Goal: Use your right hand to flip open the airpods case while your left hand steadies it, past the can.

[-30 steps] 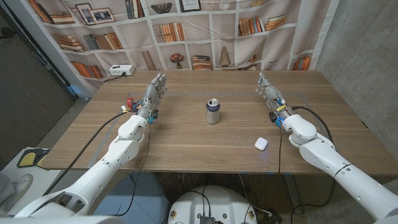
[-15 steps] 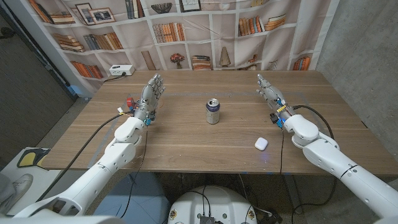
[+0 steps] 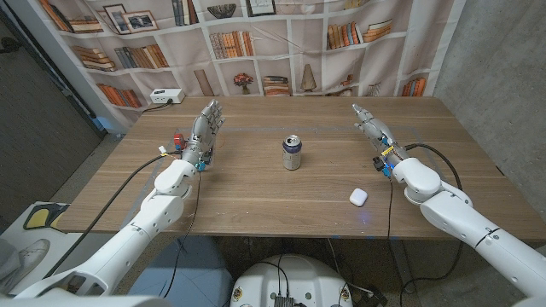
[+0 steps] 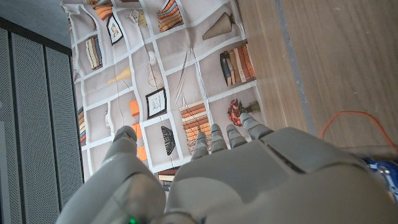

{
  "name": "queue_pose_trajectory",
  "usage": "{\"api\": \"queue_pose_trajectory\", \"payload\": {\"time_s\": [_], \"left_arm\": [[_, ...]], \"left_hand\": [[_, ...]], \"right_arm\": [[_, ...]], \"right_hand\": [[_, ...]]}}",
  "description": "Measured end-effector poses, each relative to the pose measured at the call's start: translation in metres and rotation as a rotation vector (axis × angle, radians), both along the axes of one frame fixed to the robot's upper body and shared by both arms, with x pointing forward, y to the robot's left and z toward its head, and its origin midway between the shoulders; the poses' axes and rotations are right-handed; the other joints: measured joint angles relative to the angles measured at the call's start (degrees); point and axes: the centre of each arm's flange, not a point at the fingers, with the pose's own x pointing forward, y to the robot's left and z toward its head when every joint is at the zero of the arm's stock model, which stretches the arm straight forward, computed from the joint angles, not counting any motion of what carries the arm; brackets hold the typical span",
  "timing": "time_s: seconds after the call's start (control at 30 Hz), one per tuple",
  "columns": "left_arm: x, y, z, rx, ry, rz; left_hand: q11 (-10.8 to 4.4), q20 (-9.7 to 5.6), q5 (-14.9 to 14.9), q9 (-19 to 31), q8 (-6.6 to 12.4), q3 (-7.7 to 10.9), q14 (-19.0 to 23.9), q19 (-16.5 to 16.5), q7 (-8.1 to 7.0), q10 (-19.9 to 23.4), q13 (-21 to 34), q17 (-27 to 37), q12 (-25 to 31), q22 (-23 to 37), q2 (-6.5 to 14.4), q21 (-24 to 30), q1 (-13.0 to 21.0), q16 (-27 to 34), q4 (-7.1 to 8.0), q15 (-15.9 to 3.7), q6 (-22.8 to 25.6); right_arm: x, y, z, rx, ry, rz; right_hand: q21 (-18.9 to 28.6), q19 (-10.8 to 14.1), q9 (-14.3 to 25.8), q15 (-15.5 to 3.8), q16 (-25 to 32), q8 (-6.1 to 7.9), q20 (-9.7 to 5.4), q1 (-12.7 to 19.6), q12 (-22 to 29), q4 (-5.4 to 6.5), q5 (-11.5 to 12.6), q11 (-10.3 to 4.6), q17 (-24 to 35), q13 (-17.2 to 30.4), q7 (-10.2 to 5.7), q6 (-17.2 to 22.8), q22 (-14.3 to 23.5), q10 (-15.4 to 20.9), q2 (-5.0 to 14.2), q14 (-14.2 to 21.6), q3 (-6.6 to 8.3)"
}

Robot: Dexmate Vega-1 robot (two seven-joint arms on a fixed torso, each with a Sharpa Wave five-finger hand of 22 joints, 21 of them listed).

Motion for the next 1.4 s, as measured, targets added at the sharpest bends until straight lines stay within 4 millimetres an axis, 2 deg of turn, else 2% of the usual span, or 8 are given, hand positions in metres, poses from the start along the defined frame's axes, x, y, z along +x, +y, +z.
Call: {"api": "queue_pose_trajectory", "payload": {"time_s": [0.77, 1.4], "left_arm": [[-0.001, -0.006, -0.004, 0.020, 0.003, 0.000], [-0.004, -0.016, -0.004, 0.019, -0.001, -0.003]], "left_hand": [[0.00, 0.01, 0.0, 0.0, 0.27, -0.25, 0.0, 0.0, -0.20, 0.0, 0.0, 0.0, 0.0, 0.0, 0.2, 0.0, 0.2, 0.0, -0.25, 0.00, 0.2], [0.00, 0.33, 0.0, 0.0, 0.27, -0.24, 0.0, -0.3, -0.52, 0.0, 0.0, 0.0, 0.0, 0.0, 0.2, 0.0, 0.2, 0.0, -0.24, 0.00, 0.5]], "right_arm": [[-0.020, -0.009, -0.006, -0.068, -0.006, -0.050], [-0.032, -0.016, -0.014, -0.130, 0.004, -0.080]], "right_hand": [[0.0, -0.3, 0.0, 0.00, 0.0, 0.00, 0.31, 2.5, 0.0, -1.50, 0.0, 0.22, 0.0, 0.0, 0.00, 0.0, 0.0, -0.2, 0.51, 0.0, 1.18], [-0.2, -0.3, 0.0, -0.01, 0.0, 0.00, 0.31, 3.5, 0.0, -1.97, -0.2, 0.22, 0.0, 0.0, 0.00, 0.0, 0.0, -0.2, 0.46, 0.0, 1.66]]}}
